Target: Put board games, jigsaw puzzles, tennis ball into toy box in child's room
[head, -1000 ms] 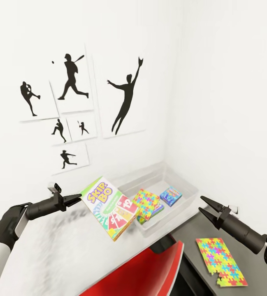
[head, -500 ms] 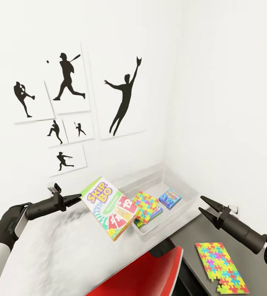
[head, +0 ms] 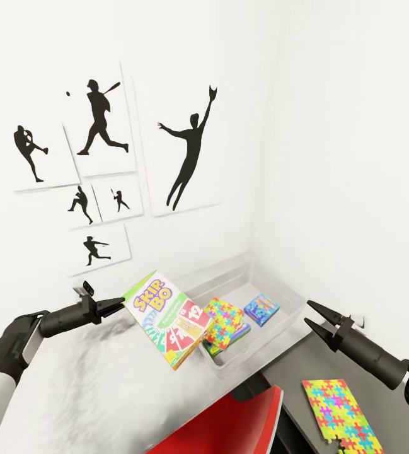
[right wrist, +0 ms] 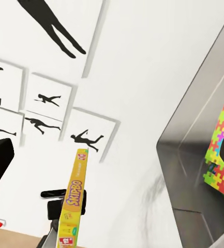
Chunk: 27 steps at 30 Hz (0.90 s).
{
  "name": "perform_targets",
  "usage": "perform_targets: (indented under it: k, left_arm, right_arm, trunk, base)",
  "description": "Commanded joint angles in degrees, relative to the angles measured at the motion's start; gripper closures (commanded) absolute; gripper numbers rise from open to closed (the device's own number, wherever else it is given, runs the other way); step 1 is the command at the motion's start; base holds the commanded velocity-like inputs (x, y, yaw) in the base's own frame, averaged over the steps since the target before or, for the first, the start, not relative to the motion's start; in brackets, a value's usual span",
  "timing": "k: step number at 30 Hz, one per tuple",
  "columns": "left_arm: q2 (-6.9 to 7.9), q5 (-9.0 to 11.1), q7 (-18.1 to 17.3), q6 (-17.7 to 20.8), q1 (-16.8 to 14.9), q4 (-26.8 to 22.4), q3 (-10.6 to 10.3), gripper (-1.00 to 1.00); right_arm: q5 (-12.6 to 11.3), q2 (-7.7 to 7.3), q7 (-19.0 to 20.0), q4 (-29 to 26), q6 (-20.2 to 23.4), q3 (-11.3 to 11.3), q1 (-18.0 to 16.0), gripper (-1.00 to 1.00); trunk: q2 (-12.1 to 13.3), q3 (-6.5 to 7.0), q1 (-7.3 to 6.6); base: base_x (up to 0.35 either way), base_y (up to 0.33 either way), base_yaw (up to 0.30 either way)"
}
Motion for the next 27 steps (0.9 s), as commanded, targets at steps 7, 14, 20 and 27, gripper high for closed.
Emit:
perform_targets:
  k: [7, 14, 20, 27]
  left_arm:
    - [0.01, 0.0, -0.2, 0.6, 0.0, 0.0, 0.0, 1.00]
    - [0.01, 0.0, -0.3, 0.6, 0.0, 0.0, 0.0, 1.00]
    - [-0.34, 0.3, 0.1, 0.3, -0.4, 0.4, 0.3, 1.00]
    - [-2.62, 2.0, 2.3, -1.4, -2.5, 2.6, 0.3, 1.00]
  right_arm:
    - [0.3, 0.01, 0.3, 0.0, 0.3, 0.0, -0.1, -1.00]
    - [0.4, 0.08, 0.0, 0.1, 0.2, 0.3, -0.2, -1.00]
    - [0.5, 0.43, 0.2, -0.2, 0.2, 0.0, -0.3, -1.00]
    - [0.5, 2.05, -0.2, -0.3, 0.0, -1.0, -0.3, -1.00]
  trunk:
    - [-0.1, -0.13, 0.04]
    - [-0.1, -0.13, 0.04]
    - [-0.1, -0.13, 0.04]
    - [-0.1, -0.13, 0.04]
  base:
    - [0.006, 0.000, 0.094]
    - [0.000, -0.056, 0.036]
    - [0.000, -0.013, 0.003]
    - [0.000, 0.000, 0.000]
